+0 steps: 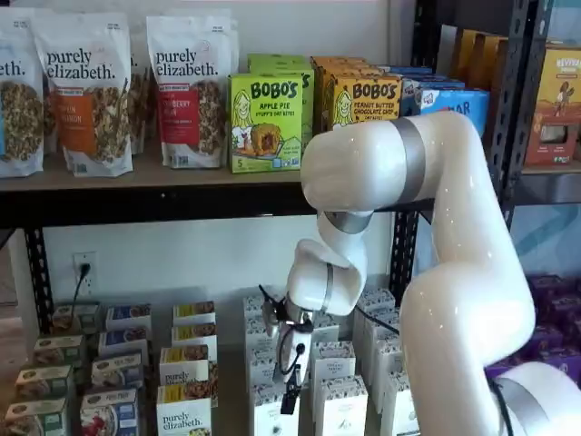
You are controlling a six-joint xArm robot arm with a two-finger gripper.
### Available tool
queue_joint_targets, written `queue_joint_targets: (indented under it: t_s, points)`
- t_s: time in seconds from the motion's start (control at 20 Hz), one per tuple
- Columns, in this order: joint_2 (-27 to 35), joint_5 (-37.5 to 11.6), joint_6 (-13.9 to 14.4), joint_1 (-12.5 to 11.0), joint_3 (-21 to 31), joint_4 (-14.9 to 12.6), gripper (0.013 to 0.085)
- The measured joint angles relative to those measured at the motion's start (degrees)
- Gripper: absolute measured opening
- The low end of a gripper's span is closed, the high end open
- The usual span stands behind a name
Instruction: Pick up the white box with a yellow strip in the middle, on the bottom shelf, the fourth box from the left
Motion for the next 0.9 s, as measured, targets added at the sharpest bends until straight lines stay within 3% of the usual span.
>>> queue_joint_targets:
  t_s: [0.3, 0.9]
  points:
    - [1.03, -1.22, 1.23, 0.42, -0.58, -1.04, 0.0850]
    - [4.98, -9.22, -1.57, 1.33, -2.82, 2.54, 0.0850]
